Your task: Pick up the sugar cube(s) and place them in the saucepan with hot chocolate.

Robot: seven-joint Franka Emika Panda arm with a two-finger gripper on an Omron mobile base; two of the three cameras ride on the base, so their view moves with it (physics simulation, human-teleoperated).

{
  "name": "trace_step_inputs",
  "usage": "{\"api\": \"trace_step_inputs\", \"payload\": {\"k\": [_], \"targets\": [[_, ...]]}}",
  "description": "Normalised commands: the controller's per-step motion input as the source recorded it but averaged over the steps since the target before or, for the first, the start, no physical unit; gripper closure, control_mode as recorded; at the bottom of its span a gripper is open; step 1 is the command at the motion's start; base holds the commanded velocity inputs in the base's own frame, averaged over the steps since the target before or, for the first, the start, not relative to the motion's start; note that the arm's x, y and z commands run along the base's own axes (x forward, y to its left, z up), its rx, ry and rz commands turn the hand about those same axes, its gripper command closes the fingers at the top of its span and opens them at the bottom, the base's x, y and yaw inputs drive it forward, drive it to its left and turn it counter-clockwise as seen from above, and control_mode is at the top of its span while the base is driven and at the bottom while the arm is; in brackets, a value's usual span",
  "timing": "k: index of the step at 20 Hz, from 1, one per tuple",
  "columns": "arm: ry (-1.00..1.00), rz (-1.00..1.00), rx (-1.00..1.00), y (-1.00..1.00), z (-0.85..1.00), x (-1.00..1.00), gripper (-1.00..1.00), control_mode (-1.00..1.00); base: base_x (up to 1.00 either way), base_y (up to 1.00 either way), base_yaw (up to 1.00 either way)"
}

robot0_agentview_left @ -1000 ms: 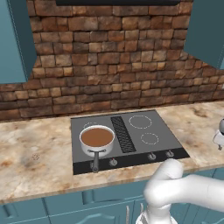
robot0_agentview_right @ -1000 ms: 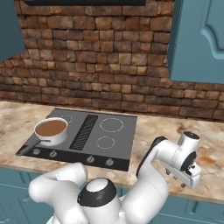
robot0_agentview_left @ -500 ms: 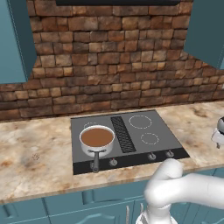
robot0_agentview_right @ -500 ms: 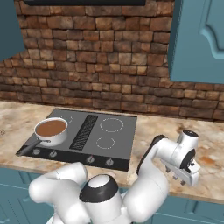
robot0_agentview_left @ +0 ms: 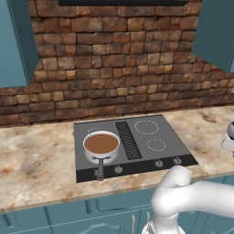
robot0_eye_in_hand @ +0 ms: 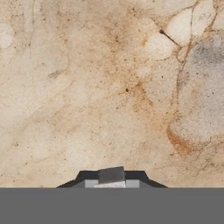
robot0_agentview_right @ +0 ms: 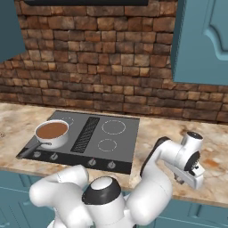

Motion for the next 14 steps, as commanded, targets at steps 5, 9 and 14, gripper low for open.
{"api": "trace_step_inputs", "payload": {"k": [5,9,14], "targets": [[0.0,0.0,-0.02,0.53,0.02,-0.21,1.0,-1.0,0.0,0.0,0.0],[0.0,0.27,-0.08,0.93,0.18,-0.38,1.0,-1.0,0.0,0.0,0.0],[-0.06,0.43,-0.11,0.99,0.46,-0.47,1.0,-1.0,0.0,0.0,0.0]]}}
